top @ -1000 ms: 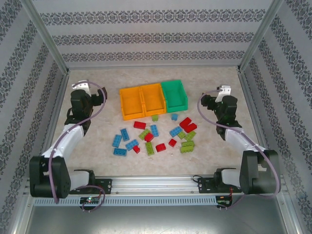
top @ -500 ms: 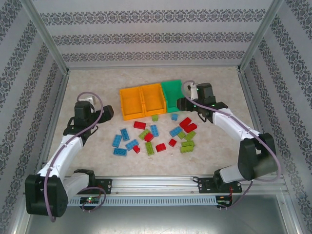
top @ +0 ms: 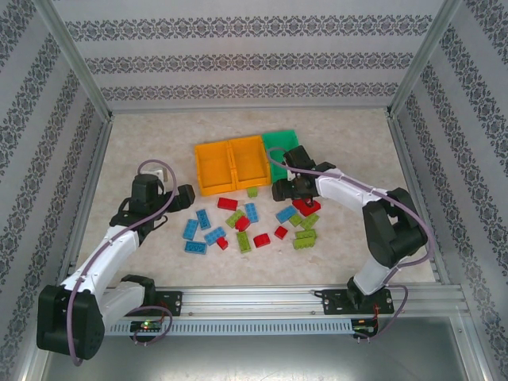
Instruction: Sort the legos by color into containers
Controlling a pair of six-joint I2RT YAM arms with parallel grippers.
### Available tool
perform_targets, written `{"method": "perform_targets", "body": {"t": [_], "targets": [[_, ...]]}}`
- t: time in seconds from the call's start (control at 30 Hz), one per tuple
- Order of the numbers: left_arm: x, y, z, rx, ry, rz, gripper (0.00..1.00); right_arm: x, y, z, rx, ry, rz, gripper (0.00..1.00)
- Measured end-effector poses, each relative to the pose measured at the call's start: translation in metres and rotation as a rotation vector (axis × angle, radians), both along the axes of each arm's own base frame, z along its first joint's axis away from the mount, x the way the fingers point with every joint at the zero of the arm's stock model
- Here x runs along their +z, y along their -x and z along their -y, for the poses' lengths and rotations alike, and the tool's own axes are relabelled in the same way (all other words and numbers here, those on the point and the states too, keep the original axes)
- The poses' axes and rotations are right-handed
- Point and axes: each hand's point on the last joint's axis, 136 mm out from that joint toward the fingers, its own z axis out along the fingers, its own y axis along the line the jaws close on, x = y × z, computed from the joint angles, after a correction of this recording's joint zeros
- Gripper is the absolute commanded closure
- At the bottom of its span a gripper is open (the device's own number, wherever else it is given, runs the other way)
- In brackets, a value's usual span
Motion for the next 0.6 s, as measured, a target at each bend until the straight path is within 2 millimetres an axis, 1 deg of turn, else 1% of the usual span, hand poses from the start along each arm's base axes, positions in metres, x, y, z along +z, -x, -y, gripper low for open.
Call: {"method": "perform_targets", "body": {"t": [0.13, 0.4, 0.6], "targets": [[-0.006, 0.001, 0.002, -0.006, -0.005, -0.018, 0.00, -0.002, -0.011, -0.003, -0.031, 0.006, -0.001, 0.30], [-0.010, 0.001, 0.003, -0.006, -0.016, -0.028, 0.00, -0.016, -0.018, -0.009, -0.065, 0.017, -0.031, 0.31], [-0.010, 0.000, 0.003, -0.006, -0.015, -0.023, 0.00, -0.025, -0.022, -0.008, -0.086, 0.038, -0.050, 0.36]]}}
